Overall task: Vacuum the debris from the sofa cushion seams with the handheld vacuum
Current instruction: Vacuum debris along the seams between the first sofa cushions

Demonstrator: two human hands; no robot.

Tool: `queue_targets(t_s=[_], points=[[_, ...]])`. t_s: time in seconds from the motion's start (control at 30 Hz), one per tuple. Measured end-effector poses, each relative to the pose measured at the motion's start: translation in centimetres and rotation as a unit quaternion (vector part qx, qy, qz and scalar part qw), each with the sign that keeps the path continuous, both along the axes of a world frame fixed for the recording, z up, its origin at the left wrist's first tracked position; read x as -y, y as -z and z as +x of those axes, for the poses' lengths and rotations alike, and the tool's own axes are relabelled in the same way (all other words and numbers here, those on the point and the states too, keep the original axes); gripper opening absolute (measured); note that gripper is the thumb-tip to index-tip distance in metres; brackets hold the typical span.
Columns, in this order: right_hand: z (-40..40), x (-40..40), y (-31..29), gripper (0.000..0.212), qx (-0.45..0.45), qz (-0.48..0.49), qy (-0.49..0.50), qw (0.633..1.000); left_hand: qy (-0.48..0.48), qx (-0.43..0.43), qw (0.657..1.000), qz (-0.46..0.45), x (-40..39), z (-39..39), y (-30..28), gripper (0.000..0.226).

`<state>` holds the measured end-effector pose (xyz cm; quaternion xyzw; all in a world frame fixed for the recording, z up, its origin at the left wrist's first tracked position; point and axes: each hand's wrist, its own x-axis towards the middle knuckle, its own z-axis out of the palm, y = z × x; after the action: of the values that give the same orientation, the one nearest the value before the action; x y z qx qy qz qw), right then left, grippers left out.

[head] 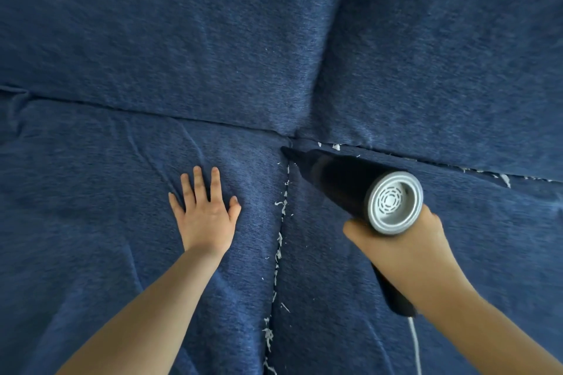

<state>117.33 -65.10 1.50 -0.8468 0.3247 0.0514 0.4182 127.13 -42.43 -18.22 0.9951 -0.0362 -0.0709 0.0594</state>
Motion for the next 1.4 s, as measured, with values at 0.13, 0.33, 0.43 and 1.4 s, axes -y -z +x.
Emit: queue_targets(t_s=[0.13,0.33,0.43,1.4], points=[[1.2,-0.3,-1.1,0.033,-0.023,0.048,0.03,0.998,0.015,0.002,1.0,0.001,-0.2,-0.3,-0.2,0.067],[2.5,-0.8,-2.6,0.042,0.006,0.03,0.052,0.998,0.042,-0.027,0.999,0.017,-0.8,-0.9,-0.6,0.081],[2.9,-1.4,-2.6,0.042,0.019,0.0,0.054,0.998,0.049,-0.042,0.998,0.027,-0.9,-0.8,-0.5,0.091],[3.0,-4.1,-3.8,0.045,0.025,-0.038,0.025,0.999,0.056,-0.029,0.998,-0.004,-1.0,-1.1,-0.5,0.092]])
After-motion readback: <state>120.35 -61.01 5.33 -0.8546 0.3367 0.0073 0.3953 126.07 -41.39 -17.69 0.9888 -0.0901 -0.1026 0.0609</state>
